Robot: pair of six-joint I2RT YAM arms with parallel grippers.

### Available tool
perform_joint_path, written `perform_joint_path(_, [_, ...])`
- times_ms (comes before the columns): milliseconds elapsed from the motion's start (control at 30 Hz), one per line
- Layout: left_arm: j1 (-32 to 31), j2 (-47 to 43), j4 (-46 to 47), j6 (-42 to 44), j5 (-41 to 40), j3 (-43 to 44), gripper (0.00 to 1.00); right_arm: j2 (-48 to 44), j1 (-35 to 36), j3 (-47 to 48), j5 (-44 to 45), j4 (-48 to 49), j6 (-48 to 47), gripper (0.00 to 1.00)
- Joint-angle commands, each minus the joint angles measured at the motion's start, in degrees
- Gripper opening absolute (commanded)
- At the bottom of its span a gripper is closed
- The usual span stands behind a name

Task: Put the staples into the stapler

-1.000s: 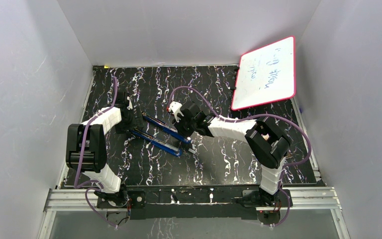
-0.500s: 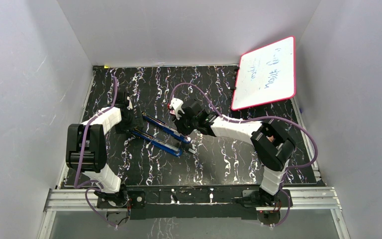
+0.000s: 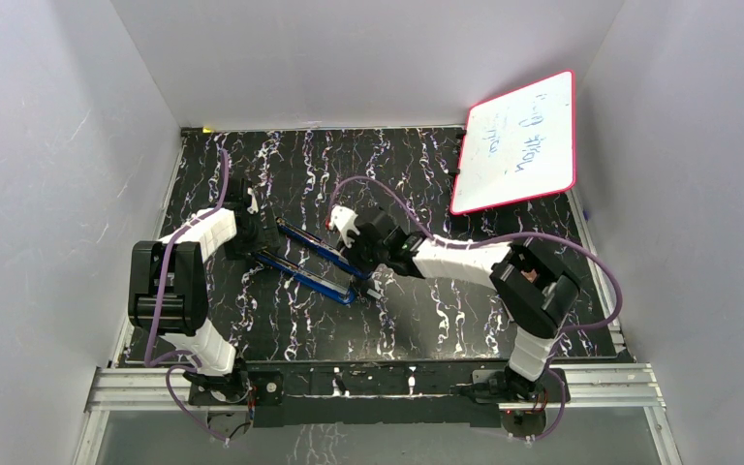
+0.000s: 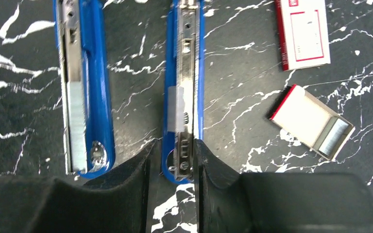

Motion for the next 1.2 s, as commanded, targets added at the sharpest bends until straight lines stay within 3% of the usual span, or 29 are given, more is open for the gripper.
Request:
perform_joint_path(0, [-0.08, -0.83, -1.23, 0.29, 0.7, 1.89, 0.81, -4.4, 3.03, -3.83, 5.08, 7.96, -7.48, 0.4])
perform_joint_path(300, [-0.13, -0.75, -1.23, 0.32, 0.74, 1.85, 0.81, -4.3, 5.23, -6.57, 6.41, 13.92, -14.46, 0.5])
perform_joint_path(1167, [-0.13, -0.58, -1.23, 0.32, 0.96, 2.0, 0.81, 4.11, 8.04, -3.34, 14.07, 14.1, -20.04, 0.44])
